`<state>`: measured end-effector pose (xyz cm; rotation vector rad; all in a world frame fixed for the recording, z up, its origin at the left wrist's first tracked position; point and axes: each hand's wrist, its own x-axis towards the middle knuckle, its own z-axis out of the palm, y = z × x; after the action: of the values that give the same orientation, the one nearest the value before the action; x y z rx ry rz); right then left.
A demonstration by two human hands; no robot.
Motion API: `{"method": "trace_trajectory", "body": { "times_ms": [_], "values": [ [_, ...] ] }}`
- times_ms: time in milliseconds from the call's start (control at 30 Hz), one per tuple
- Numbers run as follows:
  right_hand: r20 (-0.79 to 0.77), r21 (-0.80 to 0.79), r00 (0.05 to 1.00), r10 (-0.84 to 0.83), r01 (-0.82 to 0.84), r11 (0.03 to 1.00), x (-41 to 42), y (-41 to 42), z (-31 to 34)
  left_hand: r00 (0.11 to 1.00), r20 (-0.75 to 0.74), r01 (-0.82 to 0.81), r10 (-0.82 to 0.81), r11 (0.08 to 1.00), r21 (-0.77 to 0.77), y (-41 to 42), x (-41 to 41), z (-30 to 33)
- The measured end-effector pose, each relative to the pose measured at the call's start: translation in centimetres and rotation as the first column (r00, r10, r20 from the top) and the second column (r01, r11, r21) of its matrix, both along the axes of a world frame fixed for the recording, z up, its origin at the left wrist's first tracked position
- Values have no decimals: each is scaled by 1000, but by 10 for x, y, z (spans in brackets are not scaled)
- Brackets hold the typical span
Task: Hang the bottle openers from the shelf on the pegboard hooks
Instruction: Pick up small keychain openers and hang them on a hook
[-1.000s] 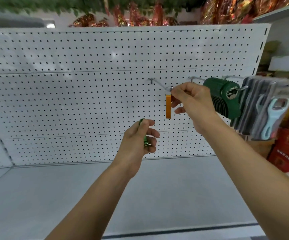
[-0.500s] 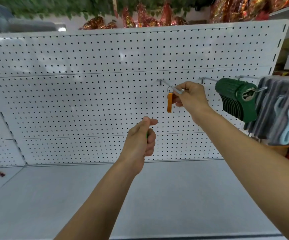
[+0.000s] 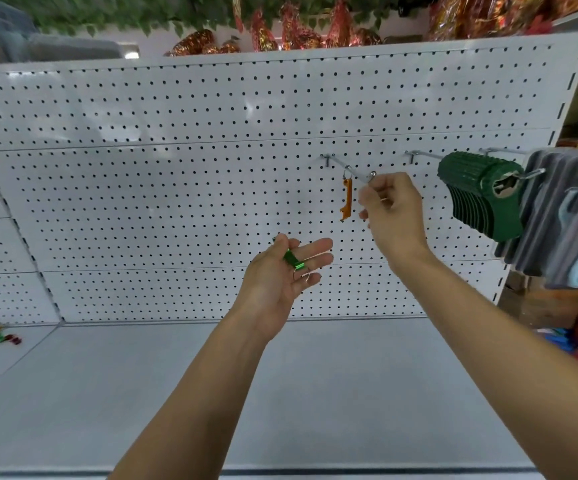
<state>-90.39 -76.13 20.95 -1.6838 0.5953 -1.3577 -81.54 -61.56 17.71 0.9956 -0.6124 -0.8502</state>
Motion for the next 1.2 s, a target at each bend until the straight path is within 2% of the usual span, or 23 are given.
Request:
{"method": "trace_trajectory", "body": {
  "times_ms": [100, 267, 400, 467, 633, 767, 867, 1000, 1200],
  "values": [
    [-51, -162, 996, 69, -76, 984, -14, 37, -31, 999, -45, 0, -2, 999, -39, -1, -3, -3],
    [-275, -110, 935, 222, -260, 959, -22, 79, -61, 999, -46, -16, 15, 999, -39, -2, -11, -5],
    [-198, 15, 923, 329, -333, 943, -18, 83, -62, 998, 42, -49, 49, 999, -13, 0, -17, -6],
    [-155, 19, 927, 341, -343, 939, -20, 83, -60, 993, 94, -76, 77, 997, -14, 0, -17, -8],
    [-123, -33, 943, 309, -315, 948, -31, 81, -56, 979, 159, -130, 127, 991, 9, 1, -13, -11],
    [-157, -100, 946, 282, -300, 949, -43, 79, -51, 989, 82, -128, 125, 991, 29, 2, -12, -12],
    [-138, -142, 961, 241, -260, 955, -54, 77, -39, 998, -5, -55, 55, 998, 31, 2, -15, -10],
    [-181, -281, 972, 150, -197, 939, -65, 69, -21, 998, -47, 38, -37, 999, 19, 0, -23, -6],
    [-247, -538, 968, -38, -105, 836, -75, 55, 1, 983, -62, 176, -174, 984, 27, -1, -31, 3]
  ]
}}
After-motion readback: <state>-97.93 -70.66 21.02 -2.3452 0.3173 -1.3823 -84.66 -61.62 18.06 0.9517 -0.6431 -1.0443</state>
